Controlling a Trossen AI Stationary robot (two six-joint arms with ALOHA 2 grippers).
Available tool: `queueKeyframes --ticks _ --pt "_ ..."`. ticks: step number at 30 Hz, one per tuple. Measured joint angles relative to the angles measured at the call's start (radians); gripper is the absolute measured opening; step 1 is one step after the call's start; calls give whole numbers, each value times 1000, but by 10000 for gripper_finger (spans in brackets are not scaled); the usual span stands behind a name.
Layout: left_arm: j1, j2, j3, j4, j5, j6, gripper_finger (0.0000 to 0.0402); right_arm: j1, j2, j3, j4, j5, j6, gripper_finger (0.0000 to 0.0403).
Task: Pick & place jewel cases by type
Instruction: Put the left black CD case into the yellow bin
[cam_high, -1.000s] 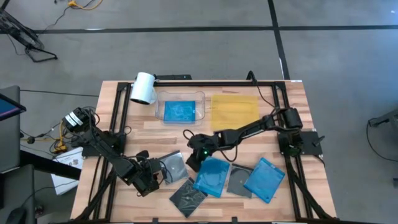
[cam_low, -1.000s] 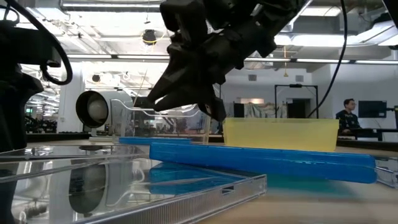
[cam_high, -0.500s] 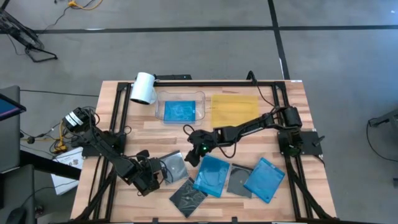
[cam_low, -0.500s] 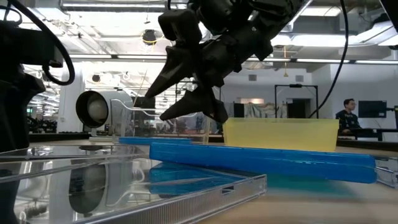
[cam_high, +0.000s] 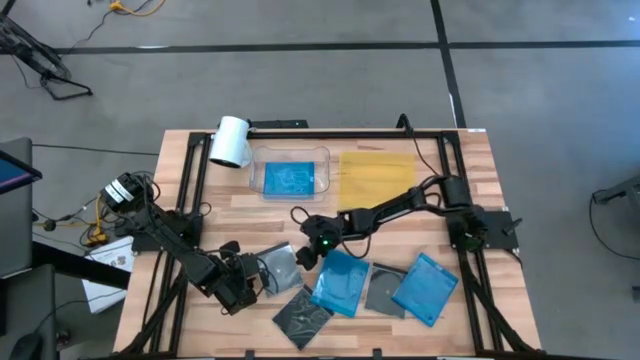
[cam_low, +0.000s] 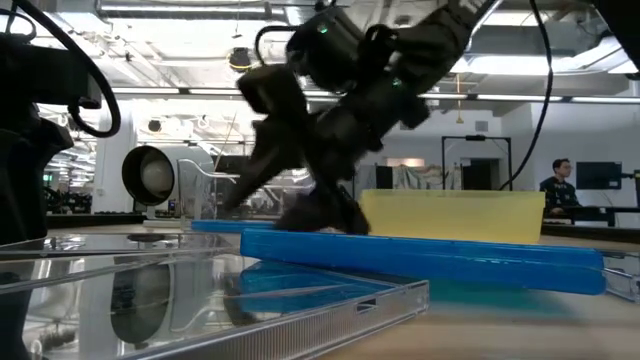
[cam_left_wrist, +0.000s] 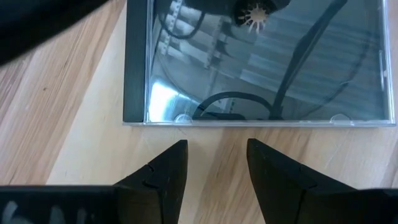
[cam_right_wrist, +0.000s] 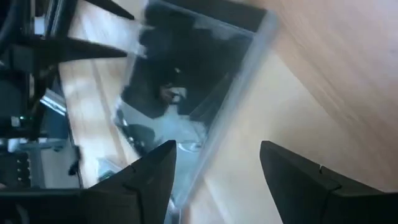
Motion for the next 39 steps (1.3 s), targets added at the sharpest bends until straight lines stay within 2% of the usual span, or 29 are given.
queueKeyframes --ticks 5,15,21,24,29,35,39 --pt "0 0 0 4 5 1 160 -6 20 53 -35 -17 -7 229" --pt "11 0 0 7 -51 13 160 -6 27 58 -95 -16 -6 228" --pt "2 0 0 4 -6 2 160 -7 26 59 -106 -18 -7 228" --pt "4 0 0 4 57 2 160 -13 26 59 -101 -19 -6 228" --pt "4 0 0 37 32 70 160 -13 26 58 -97 -18 0 228" --pt "16 90 9 119 26 133 160 -13 26 58 -94 -19 11 228" --pt "14 124 13 156 -10 119 159 -18 26 58 -97 -24 11 228"
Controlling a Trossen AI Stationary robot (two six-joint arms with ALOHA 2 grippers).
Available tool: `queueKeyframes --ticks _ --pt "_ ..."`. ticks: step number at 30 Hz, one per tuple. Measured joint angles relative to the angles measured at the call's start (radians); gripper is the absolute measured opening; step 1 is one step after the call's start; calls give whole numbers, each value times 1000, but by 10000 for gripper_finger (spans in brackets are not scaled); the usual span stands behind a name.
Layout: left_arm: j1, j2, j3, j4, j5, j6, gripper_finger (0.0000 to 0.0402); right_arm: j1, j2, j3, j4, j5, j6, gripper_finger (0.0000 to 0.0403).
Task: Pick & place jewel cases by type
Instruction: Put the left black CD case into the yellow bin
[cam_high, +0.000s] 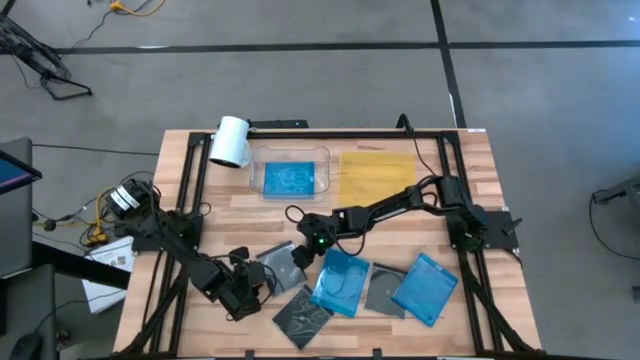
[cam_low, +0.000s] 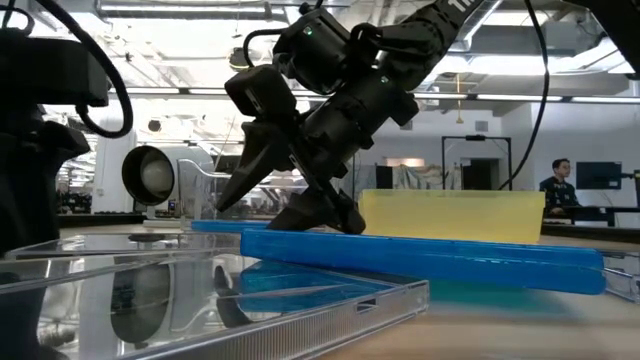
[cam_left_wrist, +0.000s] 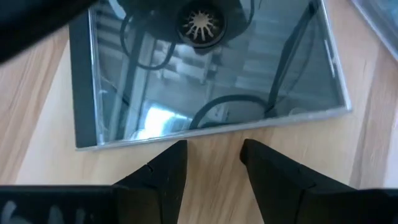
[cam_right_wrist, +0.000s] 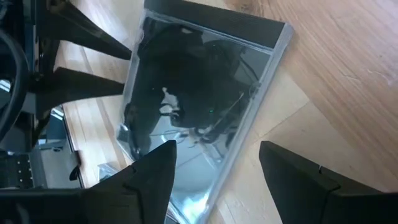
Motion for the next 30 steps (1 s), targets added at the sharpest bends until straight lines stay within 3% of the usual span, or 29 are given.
queueKeyframes --ticks 8,14,21,30 --pt "-7 -56 -12 -14 -3 1 159 -2 18 5 14 -2 11 228" --pt "6 -58 -11 1 4 12 160 0 119 131 -33 -131 28 227" --pt "6 -58 -12 -2 5 13 160 0 86 168 -126 -36 -79 227" --pt "6 -61 -52 23 5 -49 160 18 31 166 -146 -35 -127 228"
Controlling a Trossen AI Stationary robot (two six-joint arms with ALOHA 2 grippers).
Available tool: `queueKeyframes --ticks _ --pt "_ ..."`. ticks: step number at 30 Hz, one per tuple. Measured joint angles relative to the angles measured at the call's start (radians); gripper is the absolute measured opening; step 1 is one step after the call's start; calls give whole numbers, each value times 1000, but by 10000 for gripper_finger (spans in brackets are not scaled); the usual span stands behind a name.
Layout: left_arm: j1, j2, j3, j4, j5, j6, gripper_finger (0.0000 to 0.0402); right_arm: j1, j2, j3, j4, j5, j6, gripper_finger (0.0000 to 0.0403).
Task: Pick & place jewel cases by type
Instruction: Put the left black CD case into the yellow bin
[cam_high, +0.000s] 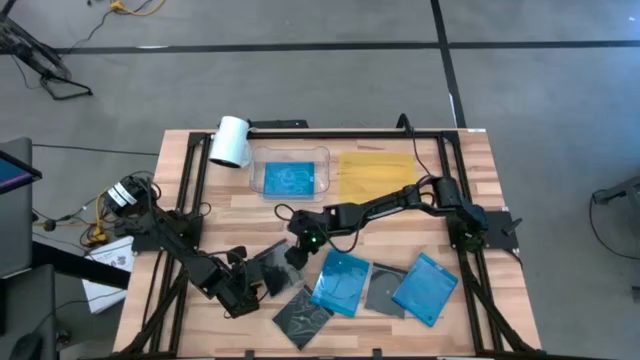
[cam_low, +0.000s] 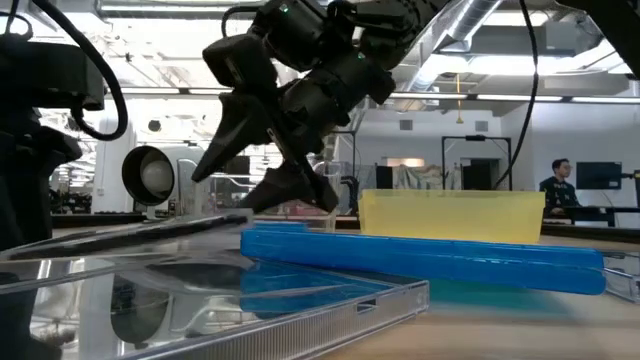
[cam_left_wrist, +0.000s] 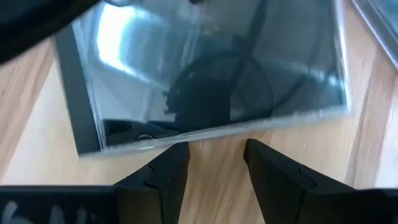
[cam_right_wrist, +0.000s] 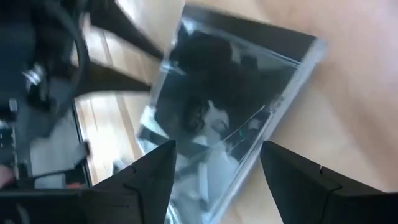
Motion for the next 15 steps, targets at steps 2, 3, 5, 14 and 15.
queueKeyframes --ticks 2,3,5,14,15 --pt "-1 -3 -21 30 -9 -26 160 5 1 0 -16 -4 -5 228" --pt "-2 -4 -29 40 -15 -35 160 7 1 0 -20 -4 -6 228" --pt "-5 -4 -31 41 -22 -47 160 10 3 0 -23 -5 -8 228" --pt "-5 -4 -32 39 -10 -57 160 11 -3 -1 4 -6 -39 228" --pt "-5 -4 -32 38 -6 -58 160 11 -3 -1 4 -10 -39 228"
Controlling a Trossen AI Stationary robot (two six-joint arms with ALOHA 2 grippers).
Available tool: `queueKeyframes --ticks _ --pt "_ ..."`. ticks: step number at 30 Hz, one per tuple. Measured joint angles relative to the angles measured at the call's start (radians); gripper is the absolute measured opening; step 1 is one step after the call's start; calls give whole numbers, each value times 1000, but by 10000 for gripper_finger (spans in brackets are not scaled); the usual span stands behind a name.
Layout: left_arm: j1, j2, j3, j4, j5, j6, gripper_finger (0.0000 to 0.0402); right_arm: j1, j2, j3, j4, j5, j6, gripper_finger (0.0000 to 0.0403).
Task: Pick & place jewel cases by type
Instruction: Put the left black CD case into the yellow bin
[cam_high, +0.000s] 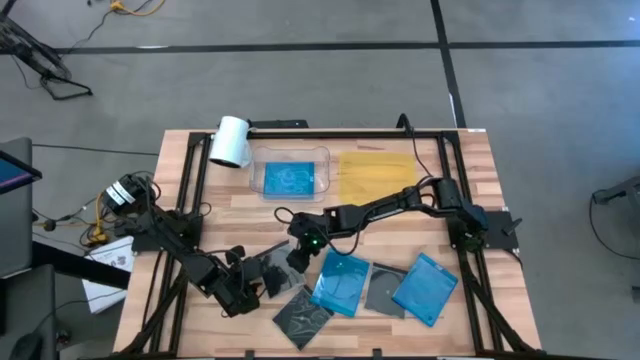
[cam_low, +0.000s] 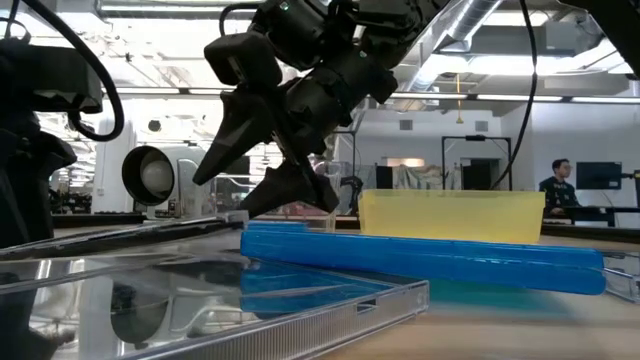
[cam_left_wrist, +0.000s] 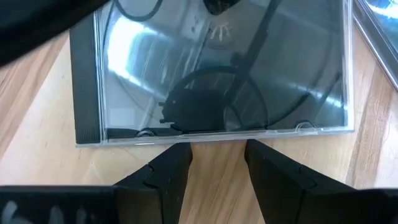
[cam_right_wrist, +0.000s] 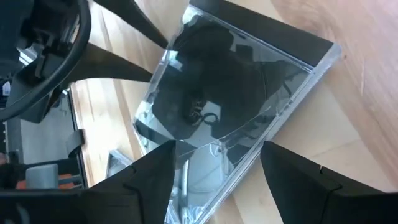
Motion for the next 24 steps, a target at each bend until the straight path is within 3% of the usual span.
queueKeyframes --ticks 12,24 --pt "-2 0 0 -22 13 -18 160 1 -2 0 7 -70 -24 228" --pt "-2 -1 1 -26 16 -48 160 16 -95 5 18 -38 -90 228"
